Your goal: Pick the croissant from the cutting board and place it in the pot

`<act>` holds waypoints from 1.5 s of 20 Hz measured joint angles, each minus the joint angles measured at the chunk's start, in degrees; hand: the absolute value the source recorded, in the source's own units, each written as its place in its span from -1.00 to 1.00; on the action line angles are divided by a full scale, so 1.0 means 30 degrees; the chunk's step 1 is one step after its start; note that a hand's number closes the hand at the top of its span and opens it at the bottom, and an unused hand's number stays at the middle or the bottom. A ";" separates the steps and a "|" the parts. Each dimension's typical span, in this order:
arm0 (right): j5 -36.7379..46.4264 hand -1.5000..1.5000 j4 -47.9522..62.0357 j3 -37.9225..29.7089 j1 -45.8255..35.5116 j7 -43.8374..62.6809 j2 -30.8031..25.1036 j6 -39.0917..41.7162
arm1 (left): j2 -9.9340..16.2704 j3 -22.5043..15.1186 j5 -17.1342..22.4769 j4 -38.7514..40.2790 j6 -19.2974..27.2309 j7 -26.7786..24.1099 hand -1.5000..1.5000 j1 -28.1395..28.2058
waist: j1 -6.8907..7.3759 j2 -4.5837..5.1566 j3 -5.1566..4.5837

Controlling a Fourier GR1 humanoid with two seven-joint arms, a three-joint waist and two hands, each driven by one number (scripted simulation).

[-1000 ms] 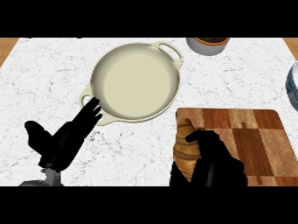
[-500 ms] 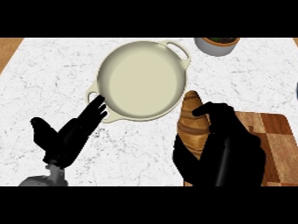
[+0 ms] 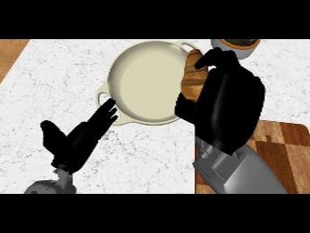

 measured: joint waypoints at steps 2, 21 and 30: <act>-0.0751 1.00 0.1707 -0.0923 -0.1413 -0.0131 0.0014 -0.0127 | -0.0089 0.0048 -0.0023 0.0089 0.0119 0.0142 0.00 -0.0339 | 0.0065 0.0048 0.0011; -0.4996 1.00 1.6909 -0.6197 -0.8616 -0.3145 0.0077 -0.7049 | -0.0096 -0.0120 0.0025 0.0199 -0.0442 0.0162 0.00 -0.0782 | 0.0862 0.0462 0.0056; -0.8224 -1.00 1.9087 -0.8382 -0.8763 -0.5306 0.0120 -1.3982 | -0.0286 -0.0347 -0.0102 0.0517 -0.0637 -0.0064 0.00 -0.1091 | 0.1262 0.0649 0.0098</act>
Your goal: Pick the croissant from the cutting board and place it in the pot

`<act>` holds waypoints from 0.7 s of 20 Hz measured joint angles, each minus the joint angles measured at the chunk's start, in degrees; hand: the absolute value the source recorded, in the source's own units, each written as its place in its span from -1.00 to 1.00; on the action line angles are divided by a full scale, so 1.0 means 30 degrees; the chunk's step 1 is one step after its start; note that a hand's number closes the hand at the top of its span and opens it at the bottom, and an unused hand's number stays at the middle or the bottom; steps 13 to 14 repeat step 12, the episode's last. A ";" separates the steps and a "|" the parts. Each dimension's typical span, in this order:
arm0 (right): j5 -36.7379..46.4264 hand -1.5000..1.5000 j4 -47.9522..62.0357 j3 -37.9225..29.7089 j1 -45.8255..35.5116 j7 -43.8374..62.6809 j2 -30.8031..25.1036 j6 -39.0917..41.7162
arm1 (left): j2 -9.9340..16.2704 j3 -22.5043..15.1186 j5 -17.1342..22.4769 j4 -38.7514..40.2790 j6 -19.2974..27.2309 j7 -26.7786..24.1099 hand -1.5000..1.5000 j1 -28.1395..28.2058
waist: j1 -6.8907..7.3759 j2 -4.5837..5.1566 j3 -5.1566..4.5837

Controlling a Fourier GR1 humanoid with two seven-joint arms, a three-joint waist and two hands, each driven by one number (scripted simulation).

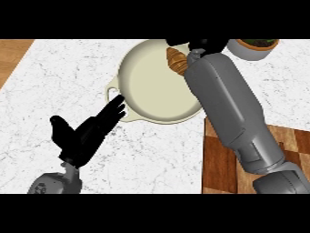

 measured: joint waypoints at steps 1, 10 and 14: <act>-0.0344 -1.00 0.0250 -0.0028 0.0016 -0.0340 0.0005 -0.0754 | -0.0023 0.0042 0.0014 0.0010 0.0029 0.0059 0.00 -0.0160 | 0.0028 0.0007 0.0002; -0.1508 -1.00 0.3302 -0.0325 -0.0812 -0.2963 0.0001 -0.6102 | -0.0206 0.0024 -0.0198 -0.0010 0.0334 0.0164 0.00 -0.0160 | -0.0297 -0.0138 -0.0020; -0.1601 -1.00 0.4126 -0.0208 -0.0954 -0.3082 -0.0006 -0.7102 | -0.0361 0.0017 -0.0305 0.0252 0.0482 0.0043 0.00 -0.0091 | -0.0487 -0.0212 -0.0027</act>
